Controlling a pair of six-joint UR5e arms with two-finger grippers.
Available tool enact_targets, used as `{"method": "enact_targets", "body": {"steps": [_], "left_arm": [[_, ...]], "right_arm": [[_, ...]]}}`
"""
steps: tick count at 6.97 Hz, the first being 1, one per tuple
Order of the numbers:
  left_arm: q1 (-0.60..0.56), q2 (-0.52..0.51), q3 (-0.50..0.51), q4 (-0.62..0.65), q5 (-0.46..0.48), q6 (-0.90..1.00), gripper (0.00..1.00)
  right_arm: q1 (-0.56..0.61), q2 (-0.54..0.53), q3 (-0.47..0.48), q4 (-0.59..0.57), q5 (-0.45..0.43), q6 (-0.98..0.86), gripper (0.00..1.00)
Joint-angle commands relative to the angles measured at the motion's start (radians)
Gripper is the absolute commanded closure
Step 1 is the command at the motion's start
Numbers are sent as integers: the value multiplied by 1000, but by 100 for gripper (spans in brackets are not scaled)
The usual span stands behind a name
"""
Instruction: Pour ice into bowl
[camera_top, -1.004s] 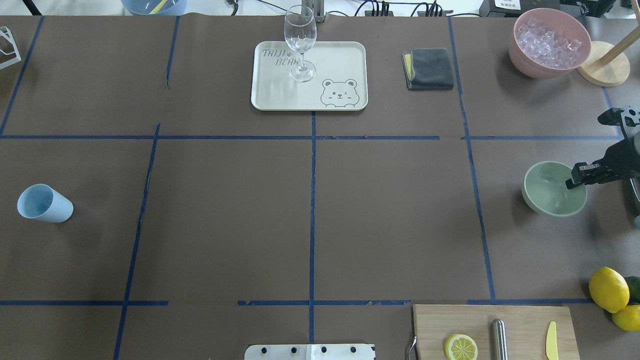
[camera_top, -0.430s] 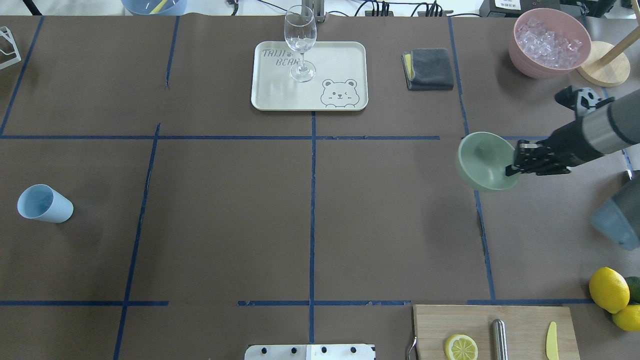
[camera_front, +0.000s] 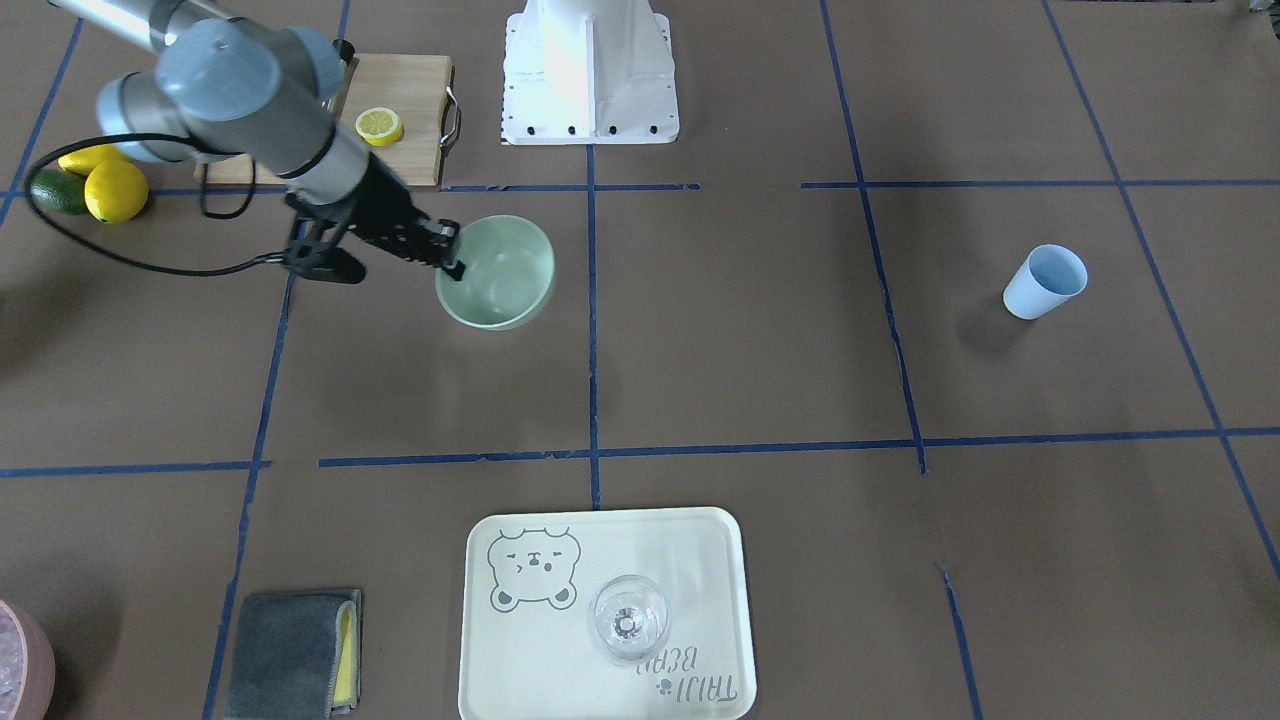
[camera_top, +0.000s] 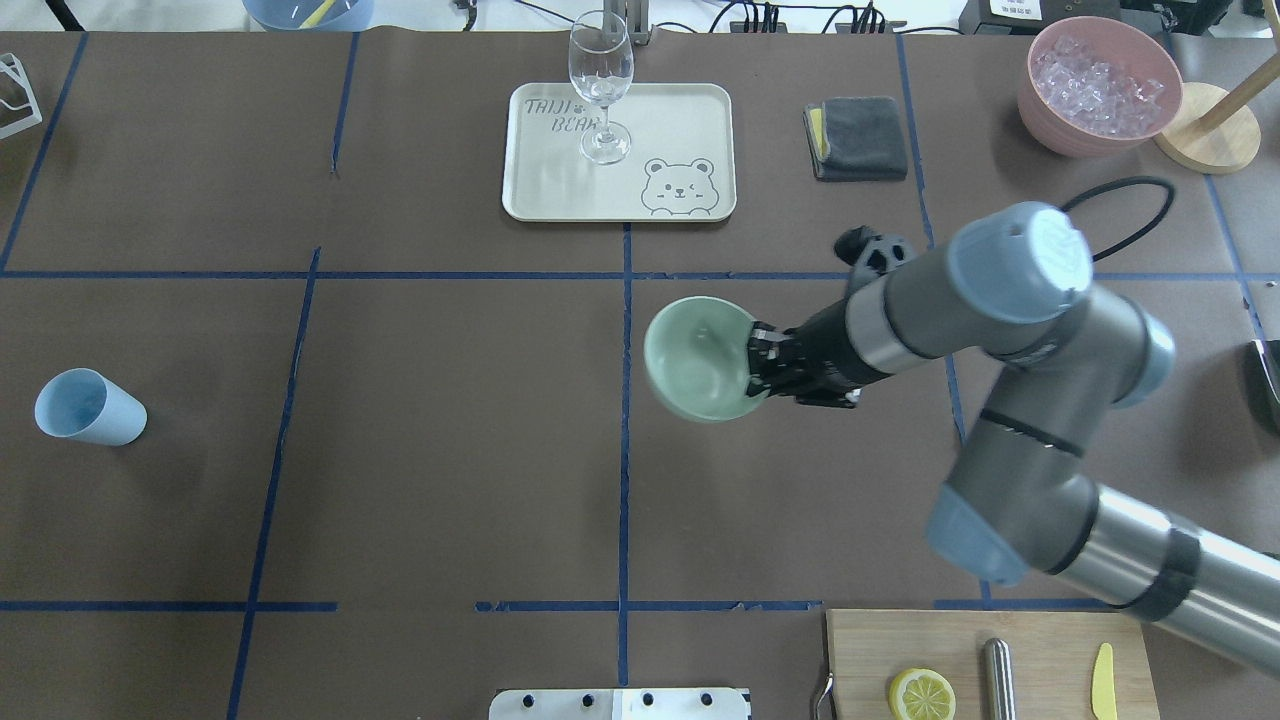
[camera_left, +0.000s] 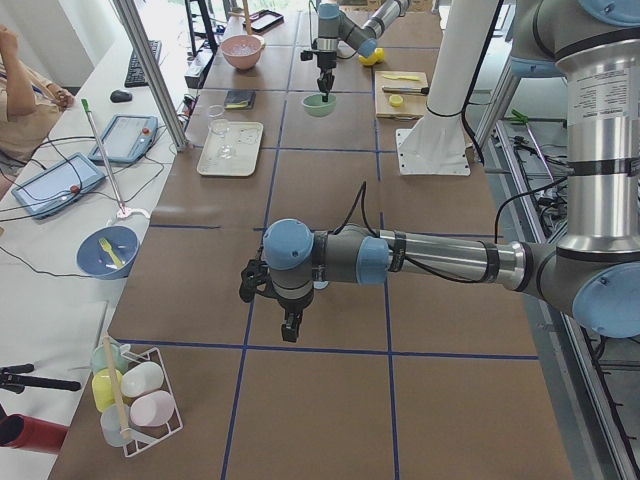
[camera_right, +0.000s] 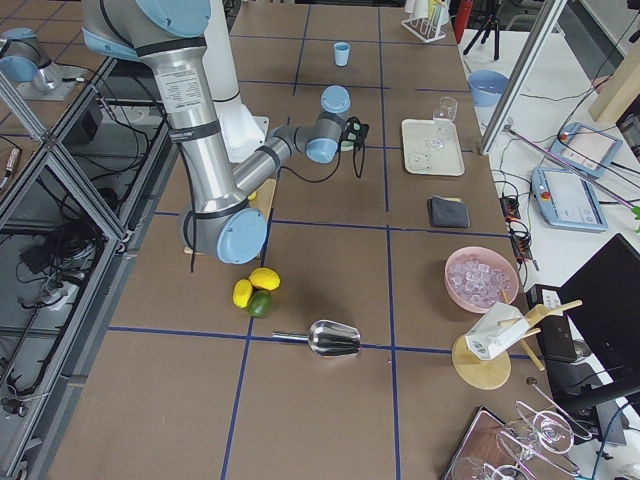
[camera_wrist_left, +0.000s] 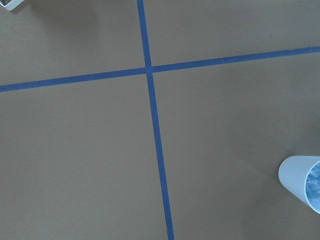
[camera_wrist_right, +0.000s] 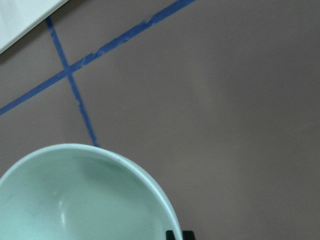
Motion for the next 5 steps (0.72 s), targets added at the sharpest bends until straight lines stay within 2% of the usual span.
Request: {"method": "enact_targets", "body": {"steps": [1, 3, 4, 5], "left_arm": [[1, 2, -18, -9, 0, 1, 0], [1, 2, -26, -8, -2, 1, 0], [7, 2, -26, -8, 0, 1, 0], [15, 0, -26, -11, 0, 1, 0]], "right_arm": [[-137, 335, -173, -239, -203, 119, 100], [-183, 364, -254, -223, -240, 123, 100], [-196, 364, -314, -165, -251, 123, 100], [-196, 367, -332, -149, -249, 132, 99]]}}
